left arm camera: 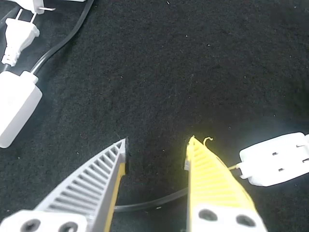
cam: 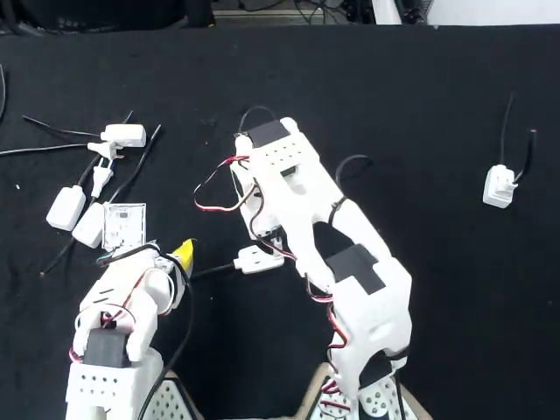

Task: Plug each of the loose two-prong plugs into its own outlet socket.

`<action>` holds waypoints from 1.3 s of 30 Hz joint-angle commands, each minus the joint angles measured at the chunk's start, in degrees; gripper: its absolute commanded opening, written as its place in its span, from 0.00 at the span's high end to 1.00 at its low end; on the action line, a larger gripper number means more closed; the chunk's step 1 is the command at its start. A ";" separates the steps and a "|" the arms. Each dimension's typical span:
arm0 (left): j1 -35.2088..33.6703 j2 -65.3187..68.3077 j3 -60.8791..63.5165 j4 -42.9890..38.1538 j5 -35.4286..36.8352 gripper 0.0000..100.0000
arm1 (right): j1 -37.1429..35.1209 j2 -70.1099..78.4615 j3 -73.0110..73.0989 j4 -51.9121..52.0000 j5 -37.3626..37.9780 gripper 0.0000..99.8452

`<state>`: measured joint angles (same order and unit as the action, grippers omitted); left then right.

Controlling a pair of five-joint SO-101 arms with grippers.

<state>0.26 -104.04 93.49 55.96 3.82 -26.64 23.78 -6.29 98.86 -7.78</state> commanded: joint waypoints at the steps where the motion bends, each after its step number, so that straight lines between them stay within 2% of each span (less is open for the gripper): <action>1: -0.22 -0.35 -1.45 -0.35 -0.26 0.79 | -0.79 -3.03 0.92 -2.37 0.35 0.99; 10: -0.22 -0.35 -1.45 -0.35 -0.26 0.79 | -1.49 -3.56 7.96 -8.26 0.70 0.99; 18: -0.22 -0.35 -1.45 -0.35 -0.26 0.79 | -4.40 -3.65 7.08 -8.70 0.70 0.98; 24: -0.48 -0.35 -1.45 -0.35 -0.26 0.79 | -4.66 -3.65 5.05 -8.18 0.88 0.78; 26: -0.66 -0.35 -1.54 -0.35 -0.26 0.79 | -4.66 -4.44 4.97 -8.18 1.85 0.77; 32: -0.75 -0.35 -2.33 0.00 -0.26 0.79 | -5.63 -17.19 4.53 -5.71 8.97 0.76; 36: -1.27 -0.35 -2.68 0.00 -0.26 0.79 | -7.82 -24.57 5.23 -6.24 18.99 0.76; 39: -5.41 -0.35 -4.09 0.00 0.09 0.79 | -9.14 -25.71 6.81 -7.47 30.95 0.76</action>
<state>-0.62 -104.04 93.49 55.96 3.82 -33.58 2.95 1.54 92.44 9.63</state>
